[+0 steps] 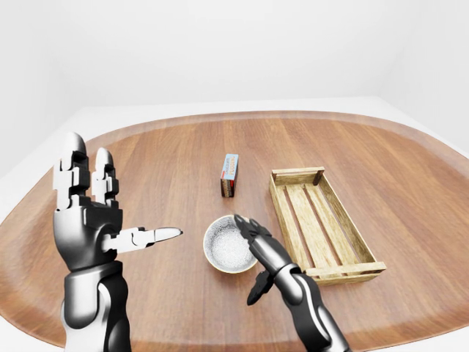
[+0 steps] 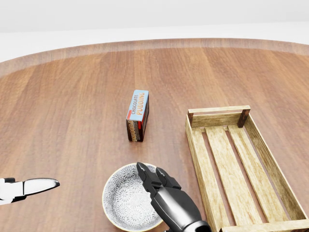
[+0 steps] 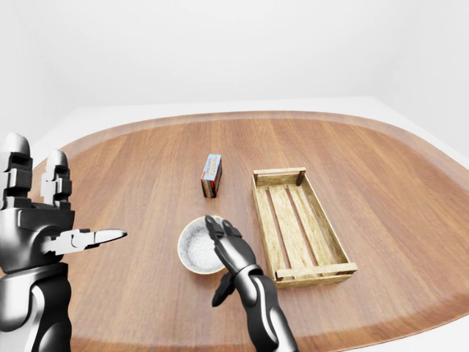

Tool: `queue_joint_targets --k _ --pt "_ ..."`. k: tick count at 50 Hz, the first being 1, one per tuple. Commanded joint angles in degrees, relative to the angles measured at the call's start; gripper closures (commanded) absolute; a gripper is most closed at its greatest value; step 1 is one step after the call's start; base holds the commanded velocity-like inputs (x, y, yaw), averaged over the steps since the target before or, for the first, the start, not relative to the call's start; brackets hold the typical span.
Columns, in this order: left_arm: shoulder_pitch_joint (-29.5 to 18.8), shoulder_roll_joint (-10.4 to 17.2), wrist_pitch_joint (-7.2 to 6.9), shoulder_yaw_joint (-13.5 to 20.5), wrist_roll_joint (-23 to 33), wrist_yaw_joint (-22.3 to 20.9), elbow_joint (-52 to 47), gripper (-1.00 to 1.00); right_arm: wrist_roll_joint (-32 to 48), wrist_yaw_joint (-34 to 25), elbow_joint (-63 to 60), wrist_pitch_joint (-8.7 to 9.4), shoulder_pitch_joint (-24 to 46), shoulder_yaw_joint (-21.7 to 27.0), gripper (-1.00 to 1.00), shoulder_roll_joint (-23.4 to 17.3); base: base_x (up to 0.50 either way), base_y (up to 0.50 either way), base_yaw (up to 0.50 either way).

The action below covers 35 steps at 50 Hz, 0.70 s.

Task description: Pick up the bowl on the left and put it in the tray.

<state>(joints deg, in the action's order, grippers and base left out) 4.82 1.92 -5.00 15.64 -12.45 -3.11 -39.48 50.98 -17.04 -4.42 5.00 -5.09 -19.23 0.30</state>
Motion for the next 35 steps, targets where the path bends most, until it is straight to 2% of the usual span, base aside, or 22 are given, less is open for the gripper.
queue_joint_targets --k 1,15,35 --pt "0.1 0.0 0.00 0.0 0.1 0.0 0.1 -1.00 0.0 0.3 2.3 0.00 0.7 0.3 -1.00 0.3 0.00 0.00 0.00" --pt "0.0 0.0 0.00 0.1 0.0 0.0 0.1 -1.00 0.0 1.0 5.5 0.00 1.7 0.4 -1.00 0.8 0.00 0.00 0.00" --pt "-0.1 0.1 0.00 0.0 0.0 0.1 -0.2 -1.00 4.1 -2.1 6.8 0.00 3.5 0.0 -1.00 1.5 0.00 0.00 0.00"
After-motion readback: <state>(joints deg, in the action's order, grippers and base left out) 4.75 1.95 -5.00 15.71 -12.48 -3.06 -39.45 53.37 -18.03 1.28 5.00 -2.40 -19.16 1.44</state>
